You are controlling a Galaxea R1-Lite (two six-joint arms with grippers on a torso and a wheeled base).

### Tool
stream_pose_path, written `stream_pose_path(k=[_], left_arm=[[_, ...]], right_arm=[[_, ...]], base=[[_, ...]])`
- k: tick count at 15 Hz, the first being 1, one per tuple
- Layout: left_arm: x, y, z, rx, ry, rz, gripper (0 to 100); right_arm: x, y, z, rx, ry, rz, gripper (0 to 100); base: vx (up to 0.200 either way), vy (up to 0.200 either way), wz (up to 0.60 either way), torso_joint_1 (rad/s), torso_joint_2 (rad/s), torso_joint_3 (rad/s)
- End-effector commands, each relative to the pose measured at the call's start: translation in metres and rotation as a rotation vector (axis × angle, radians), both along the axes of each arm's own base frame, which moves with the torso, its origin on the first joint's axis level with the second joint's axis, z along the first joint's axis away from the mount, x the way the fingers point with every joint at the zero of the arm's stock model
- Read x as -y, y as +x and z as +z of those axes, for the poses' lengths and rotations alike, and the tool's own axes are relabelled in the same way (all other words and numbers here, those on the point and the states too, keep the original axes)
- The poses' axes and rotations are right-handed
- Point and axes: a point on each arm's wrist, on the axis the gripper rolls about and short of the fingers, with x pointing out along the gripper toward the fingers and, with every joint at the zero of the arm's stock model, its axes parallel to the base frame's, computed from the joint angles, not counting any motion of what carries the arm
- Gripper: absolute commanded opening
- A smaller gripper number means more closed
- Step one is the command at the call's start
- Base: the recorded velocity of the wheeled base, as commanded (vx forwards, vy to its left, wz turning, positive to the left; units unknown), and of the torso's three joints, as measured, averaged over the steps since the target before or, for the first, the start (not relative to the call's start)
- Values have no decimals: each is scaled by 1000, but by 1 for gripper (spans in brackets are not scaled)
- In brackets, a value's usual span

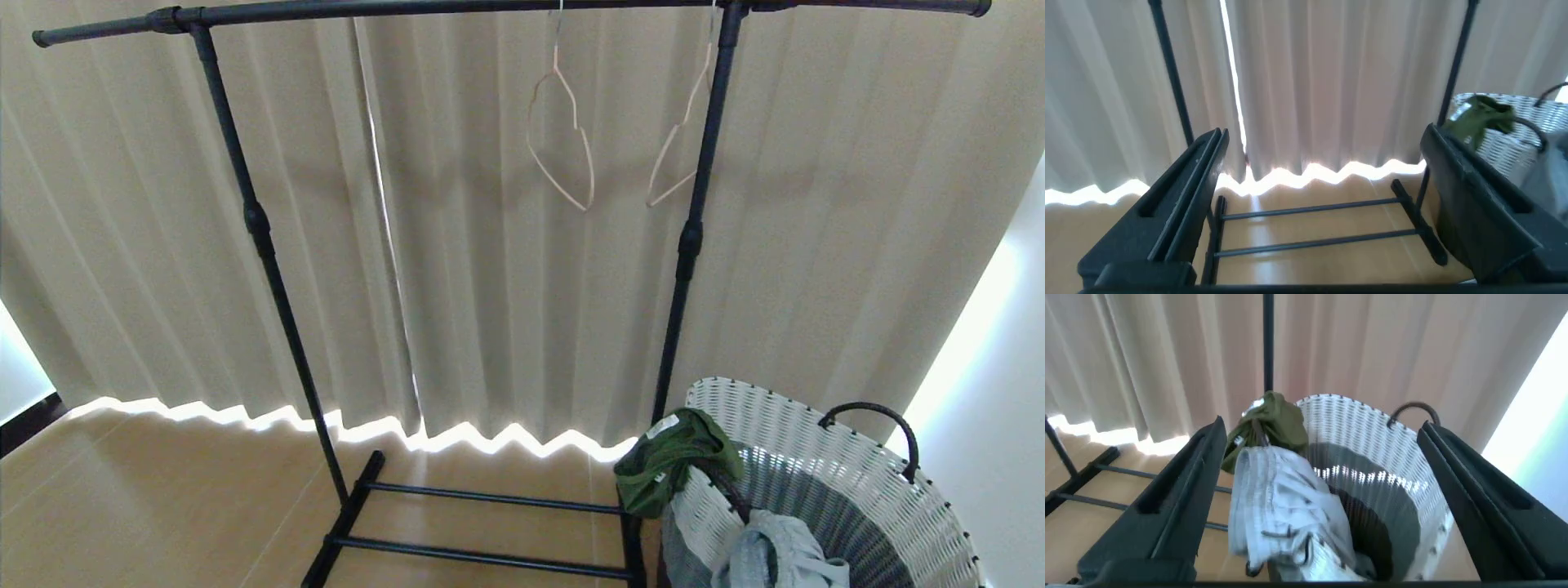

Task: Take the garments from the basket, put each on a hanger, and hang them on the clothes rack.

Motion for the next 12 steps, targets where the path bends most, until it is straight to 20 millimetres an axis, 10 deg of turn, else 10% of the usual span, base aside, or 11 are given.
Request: stream_pose_path(k=[1,9,12], left_arm=[[0,0,0,-1,0,0,100],[0,0,0,-2,-2,1,100],[0,0,0,-2,-2,1,100]], right_arm=[[0,0,0,-1,0,0,100],[0,-5,17,27,-12,-5,100],[2,1,40,-235,-185,91,100]], base=[[200,0,0,-2,12,-2],[25,0,0,0,1,0],[0,0,0,0,0,0]])
